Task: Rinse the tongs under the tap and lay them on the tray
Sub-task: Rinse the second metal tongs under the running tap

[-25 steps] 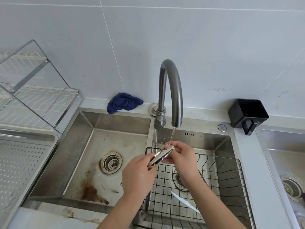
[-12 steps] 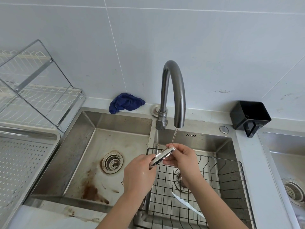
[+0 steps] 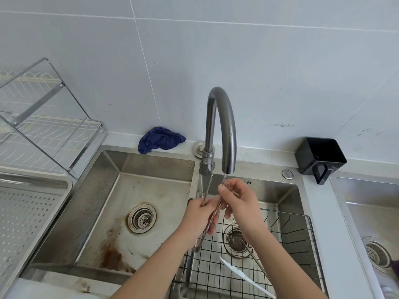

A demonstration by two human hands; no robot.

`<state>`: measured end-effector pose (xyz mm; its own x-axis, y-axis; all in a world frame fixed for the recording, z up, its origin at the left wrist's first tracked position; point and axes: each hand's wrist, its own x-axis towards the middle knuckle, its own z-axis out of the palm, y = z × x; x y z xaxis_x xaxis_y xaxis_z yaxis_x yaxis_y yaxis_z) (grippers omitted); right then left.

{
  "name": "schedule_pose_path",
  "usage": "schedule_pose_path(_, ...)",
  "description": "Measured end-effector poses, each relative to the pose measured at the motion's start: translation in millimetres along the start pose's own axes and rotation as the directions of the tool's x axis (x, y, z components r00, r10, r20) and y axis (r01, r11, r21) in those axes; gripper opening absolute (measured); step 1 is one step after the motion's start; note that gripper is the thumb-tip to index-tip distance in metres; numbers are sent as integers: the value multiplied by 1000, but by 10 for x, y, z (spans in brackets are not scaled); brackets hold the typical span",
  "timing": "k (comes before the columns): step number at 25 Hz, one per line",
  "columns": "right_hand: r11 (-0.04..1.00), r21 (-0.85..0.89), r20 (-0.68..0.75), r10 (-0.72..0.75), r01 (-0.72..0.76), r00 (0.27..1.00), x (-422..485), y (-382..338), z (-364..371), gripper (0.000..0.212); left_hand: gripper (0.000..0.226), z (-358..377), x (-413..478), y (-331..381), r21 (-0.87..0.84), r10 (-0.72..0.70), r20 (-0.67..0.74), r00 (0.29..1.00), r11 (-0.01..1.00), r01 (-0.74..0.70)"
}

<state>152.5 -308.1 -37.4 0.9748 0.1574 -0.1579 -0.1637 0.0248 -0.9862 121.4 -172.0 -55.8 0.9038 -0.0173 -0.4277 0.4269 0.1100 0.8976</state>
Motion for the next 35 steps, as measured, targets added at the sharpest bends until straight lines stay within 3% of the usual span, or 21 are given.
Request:
schedule_pose_path(3, 959, -260, 17, -110, 110, 994, 1, -66, -65, 16, 46, 117, 53, 60, -9, -61, -10, 998, 998, 60)
schedule_pose_path(5, 890, -405, 56, -204, 209, 977, -13, -105, -79, 9, 43, 198, 107, 83, 3, -65, -87, 994, 998, 66)
schedule_pose_path(7, 939, -297, 104, -147, 172, 984, -16, -111, -17, 7, 38, 284, 156, 142, -17, -26, -144, 989, 1000, 24)
schedule_pose_path(9, 989, -144, 81, -20, 32, 997, 33, -113, 34, 17, 33, 334, 202, 219, -81, 37, -152, 988, 995, -50)
schedule_pose_path(13, 988, -151, 87, 1, 12, 996, 150, -133, 14, 14, 34, 252, 198, 247, -116, 128, -96, 987, 983, -139)
schedule_pose_path(17, 992, -116, 140, 59, -43, 988, 115, -113, 165, 26, 17, 85, 93, 187, -142, 110, -60, 992, 983, -117)
schedule_pose_path(20, 991, 31, 125, 123, -128, 984, -7, 32, 218, 36, 36, 44, 51, 189, -276, 78, 40, 996, 959, -64)
schedule_pose_path(23, 957, 196, 66, 205, -215, 976, -173, 181, 180, 58, 40, 91, 14, 197, -356, -15, 175, 984, 931, 78)
schedule_pose_path(26, 898, 345, 58, 270, -273, 961, -269, 229, 90, 53, 37, 180, 31, 132, -378, -74, 216, 974, 913, 154)
schedule_pose_path(29, 875, 408, 11, 278, -259, 960, -337, 212, 9, 41, 31, 274, 105, 141, -391, -178, 106, 978, 897, 206)
schedule_pose_path(32, 933, 232, 28, 275, -274, 961, -397, 185, 48, 39, 38, 367, 211, 191, -335, -297, -130, 946, 911, 240)
schedule_pose_path(35, 950, 124, 67, 280, -287, 958, -428, 138, 114, 35, 54, 445, 269, 247, -272, -220, -276, 936, 952, 144)
